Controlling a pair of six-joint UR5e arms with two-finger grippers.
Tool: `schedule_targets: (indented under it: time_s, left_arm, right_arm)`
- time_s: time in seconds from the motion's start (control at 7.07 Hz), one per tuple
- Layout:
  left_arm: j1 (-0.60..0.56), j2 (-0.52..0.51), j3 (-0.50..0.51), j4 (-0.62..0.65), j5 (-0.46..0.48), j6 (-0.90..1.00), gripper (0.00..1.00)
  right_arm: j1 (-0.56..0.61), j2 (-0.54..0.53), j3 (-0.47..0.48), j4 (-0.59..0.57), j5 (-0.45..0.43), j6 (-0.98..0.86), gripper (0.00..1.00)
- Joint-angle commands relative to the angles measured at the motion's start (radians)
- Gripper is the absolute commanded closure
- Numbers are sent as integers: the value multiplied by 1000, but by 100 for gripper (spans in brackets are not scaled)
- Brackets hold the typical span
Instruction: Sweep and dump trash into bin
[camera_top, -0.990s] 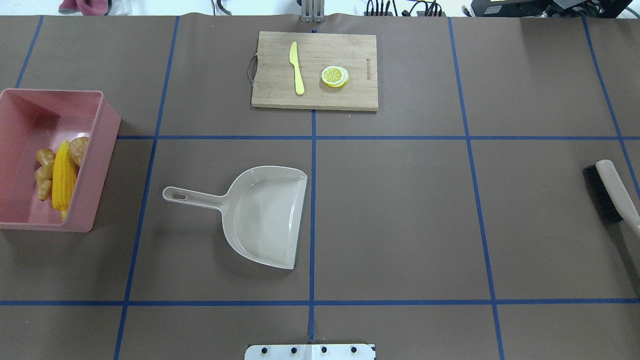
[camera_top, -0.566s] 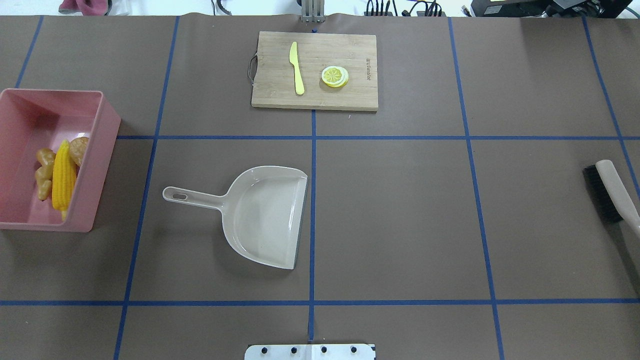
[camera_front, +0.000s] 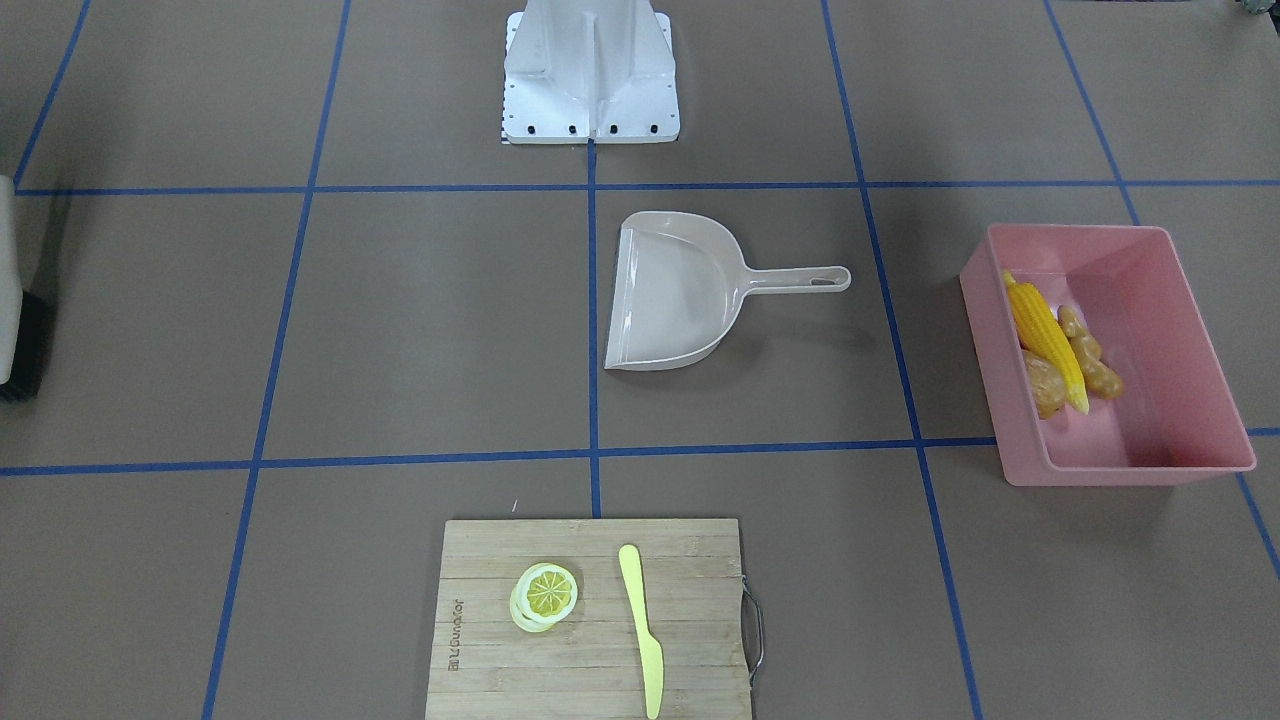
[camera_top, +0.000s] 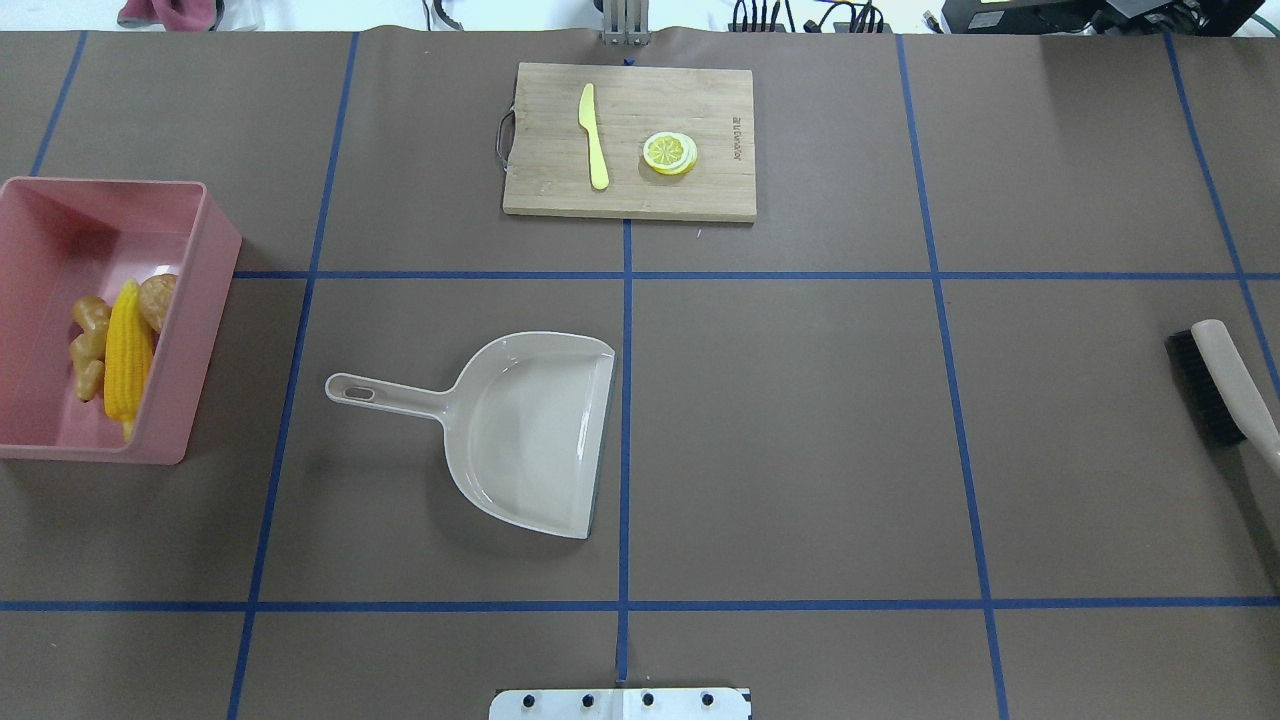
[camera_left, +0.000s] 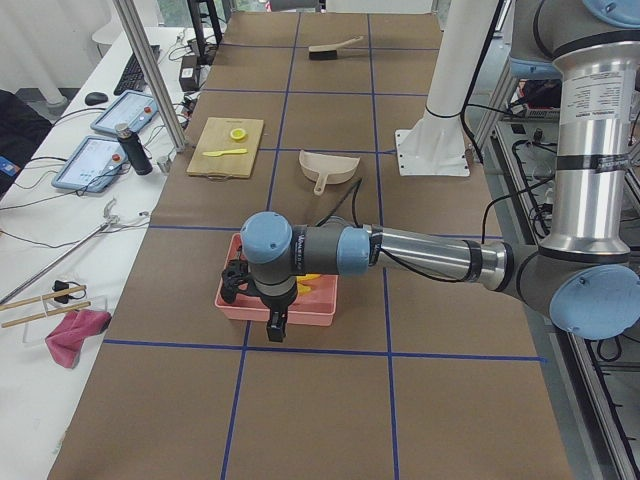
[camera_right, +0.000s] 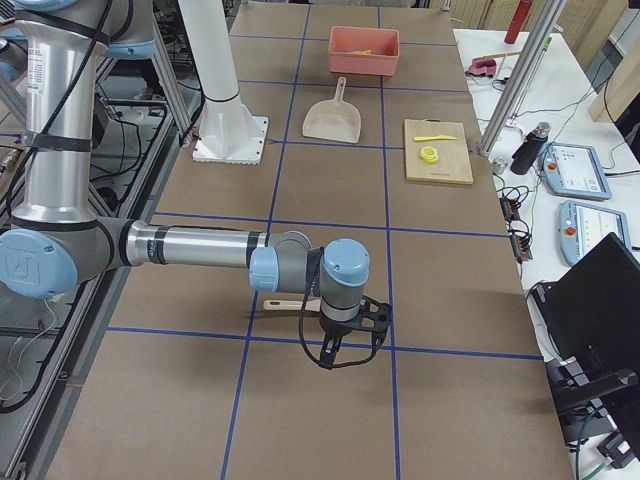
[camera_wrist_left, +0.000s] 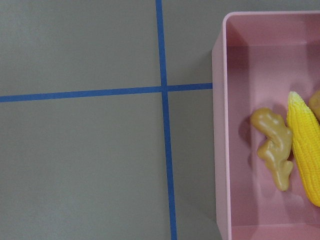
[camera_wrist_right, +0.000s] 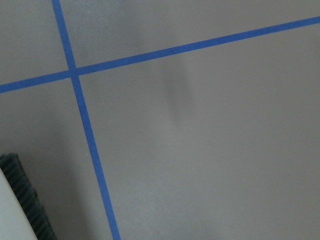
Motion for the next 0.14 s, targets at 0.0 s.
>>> schedule_targets:
  time_s: [0.0]
  left_arm:
    - [3, 0, 1, 0, -1, 0, 2]
  right_arm:
    - [0, 0, 0, 0, 0, 0, 0]
